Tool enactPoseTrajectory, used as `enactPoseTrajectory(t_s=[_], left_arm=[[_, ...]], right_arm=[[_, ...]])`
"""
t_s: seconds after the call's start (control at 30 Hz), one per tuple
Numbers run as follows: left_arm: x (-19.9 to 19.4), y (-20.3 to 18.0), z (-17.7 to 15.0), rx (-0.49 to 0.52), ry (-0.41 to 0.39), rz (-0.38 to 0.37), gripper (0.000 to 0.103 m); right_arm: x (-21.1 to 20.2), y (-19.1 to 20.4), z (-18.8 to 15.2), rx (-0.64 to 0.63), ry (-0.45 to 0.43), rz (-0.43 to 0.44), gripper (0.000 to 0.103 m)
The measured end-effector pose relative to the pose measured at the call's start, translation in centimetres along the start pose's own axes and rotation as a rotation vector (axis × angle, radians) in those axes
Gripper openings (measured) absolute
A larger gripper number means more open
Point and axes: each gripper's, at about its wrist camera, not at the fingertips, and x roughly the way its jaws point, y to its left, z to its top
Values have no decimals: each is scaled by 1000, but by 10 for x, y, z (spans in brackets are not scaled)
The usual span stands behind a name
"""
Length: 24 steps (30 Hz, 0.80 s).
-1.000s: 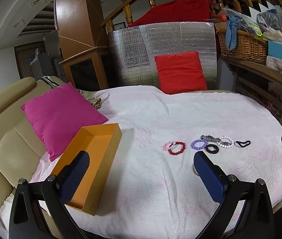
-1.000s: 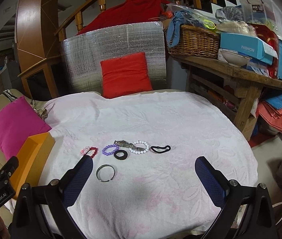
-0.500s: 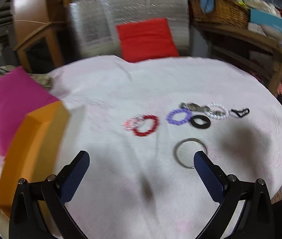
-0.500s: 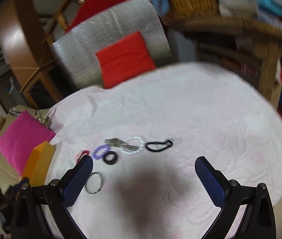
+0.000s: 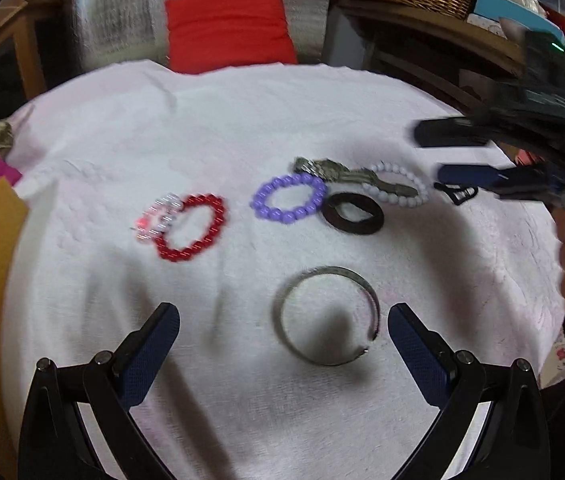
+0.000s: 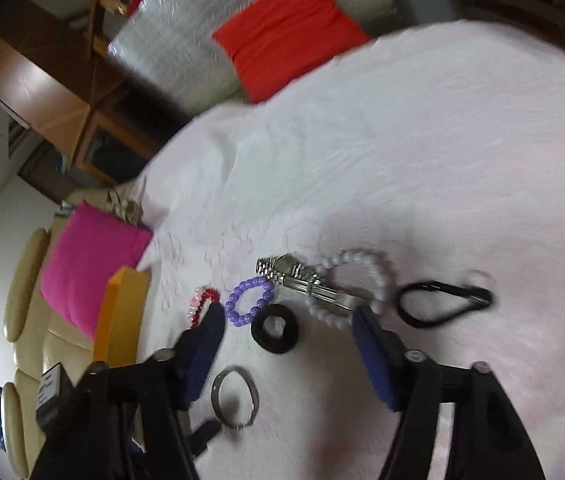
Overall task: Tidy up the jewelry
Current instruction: 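Lower the left tool around the silver bangle while the right tool reaches the silver watch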
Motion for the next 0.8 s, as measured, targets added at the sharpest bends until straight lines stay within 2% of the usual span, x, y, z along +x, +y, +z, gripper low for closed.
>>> enactPoseTrajectory(t_s=[0.2,0.33,0.47,0.63,0.7,0.8], left_arm=[[15,-8,3,33,35,-51,101],[24,-12,4,51,58,-63,85],[25,-11,4,62,48,-68,71],[24,-9,1,75,32,-85,66],[24,-10,1,77,29,-94,66],[24,-7,1,77,25,-105,65]], right_arm=[[36,17,17,-116,95,-91,63],[52,24,30,-188,131,-115,63],[62,23,42,-185,153,-47,63],[84,13,44,-119,210,22,64],[80,11,45,-111,214,39,64],[76,9,40,-105,268,45,63]])
